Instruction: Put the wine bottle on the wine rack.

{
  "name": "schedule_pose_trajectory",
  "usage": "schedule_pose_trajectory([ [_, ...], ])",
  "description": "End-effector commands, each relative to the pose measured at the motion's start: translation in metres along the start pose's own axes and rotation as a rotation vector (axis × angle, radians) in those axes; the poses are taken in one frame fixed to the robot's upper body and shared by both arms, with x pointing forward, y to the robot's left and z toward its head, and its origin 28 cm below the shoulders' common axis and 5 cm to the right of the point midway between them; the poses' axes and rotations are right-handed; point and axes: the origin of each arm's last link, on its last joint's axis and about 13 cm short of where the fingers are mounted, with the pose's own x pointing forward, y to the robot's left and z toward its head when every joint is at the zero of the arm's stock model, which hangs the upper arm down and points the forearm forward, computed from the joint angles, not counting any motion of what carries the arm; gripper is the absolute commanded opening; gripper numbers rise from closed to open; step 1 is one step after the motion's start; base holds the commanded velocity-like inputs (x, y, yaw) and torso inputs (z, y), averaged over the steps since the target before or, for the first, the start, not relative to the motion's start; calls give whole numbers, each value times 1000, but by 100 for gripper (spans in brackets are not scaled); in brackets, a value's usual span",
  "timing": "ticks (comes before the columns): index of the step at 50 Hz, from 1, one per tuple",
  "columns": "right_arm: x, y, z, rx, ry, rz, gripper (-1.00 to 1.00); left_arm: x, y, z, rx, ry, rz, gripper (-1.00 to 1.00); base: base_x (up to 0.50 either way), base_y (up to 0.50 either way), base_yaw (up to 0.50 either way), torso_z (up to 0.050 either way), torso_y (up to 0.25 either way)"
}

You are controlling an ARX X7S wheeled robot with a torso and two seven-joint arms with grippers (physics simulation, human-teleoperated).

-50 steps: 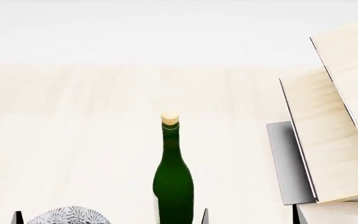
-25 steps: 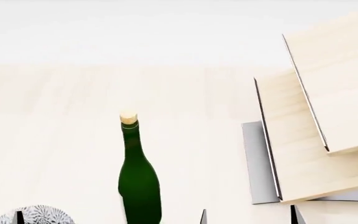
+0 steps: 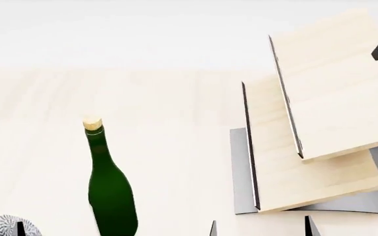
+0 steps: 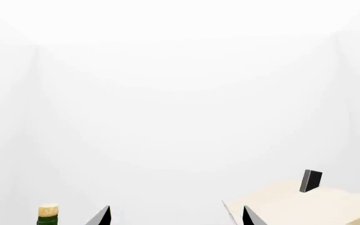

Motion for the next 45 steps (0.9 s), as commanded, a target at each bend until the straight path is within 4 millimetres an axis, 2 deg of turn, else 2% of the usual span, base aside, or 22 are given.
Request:
schedule_pose_trajectory([
  [1, 0, 0, 0, -2, 0, 3, 100, 0, 0, 1, -1, -2, 0, 100, 0, -172, 0, 0, 0],
  [32, -1, 1, -1, -3, 4, 6, 100, -1, 0, 0, -3, 1, -3, 100, 0, -174, 0, 0, 0],
  [45, -1, 3, -5, -10, 9, 13, 100, -1, -1, -1, -3, 2, -5, 100, 0, 0, 0, 0, 0],
])
